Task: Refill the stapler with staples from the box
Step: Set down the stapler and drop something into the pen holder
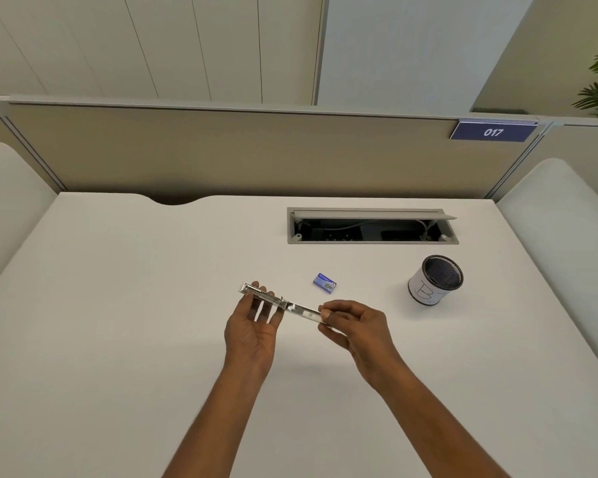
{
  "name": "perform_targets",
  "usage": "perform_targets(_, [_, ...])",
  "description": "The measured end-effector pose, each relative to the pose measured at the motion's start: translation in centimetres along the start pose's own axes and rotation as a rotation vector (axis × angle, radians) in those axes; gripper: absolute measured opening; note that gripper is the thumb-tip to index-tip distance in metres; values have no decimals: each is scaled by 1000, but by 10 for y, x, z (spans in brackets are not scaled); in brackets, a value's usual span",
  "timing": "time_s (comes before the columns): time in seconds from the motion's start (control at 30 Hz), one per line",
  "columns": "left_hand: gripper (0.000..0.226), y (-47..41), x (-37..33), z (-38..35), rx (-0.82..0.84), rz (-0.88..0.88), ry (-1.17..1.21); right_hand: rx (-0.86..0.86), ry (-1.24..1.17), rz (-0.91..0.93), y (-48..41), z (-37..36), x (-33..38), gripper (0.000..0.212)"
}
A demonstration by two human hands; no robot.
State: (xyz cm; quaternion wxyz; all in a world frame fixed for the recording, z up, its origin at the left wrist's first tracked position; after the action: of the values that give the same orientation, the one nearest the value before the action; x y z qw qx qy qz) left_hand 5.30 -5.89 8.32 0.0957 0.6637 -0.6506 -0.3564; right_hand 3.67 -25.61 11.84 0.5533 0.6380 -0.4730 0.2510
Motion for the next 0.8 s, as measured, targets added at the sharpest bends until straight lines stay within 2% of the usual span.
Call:
perform_targets(0.3, [7, -8, -6, 23, -59, -48, -173, 13, 20, 34, -29, 18, 10, 15])
perform_targets(0.53, [19, -19, -5, 44, -117, -125, -314, 18, 87, 36, -52, 26, -6, 14])
perform_targets(0.8, [22, -45, 3, 79, -263, -196, -633, -77, 215, 9, -74, 44, -48, 8])
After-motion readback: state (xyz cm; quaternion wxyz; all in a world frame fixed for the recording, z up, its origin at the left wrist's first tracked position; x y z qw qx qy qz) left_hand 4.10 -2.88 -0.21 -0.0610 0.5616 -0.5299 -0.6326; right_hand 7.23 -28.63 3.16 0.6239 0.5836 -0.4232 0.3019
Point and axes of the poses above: each hand's wrist, its own y-axis away from the middle knuckle, its own z-axis out of the back of the hand, x = y × z, the point moved 8 cm from there along -y, towards the middle knuckle, and after that the axes turned 1 degree about -z, right-handed, at the moved point
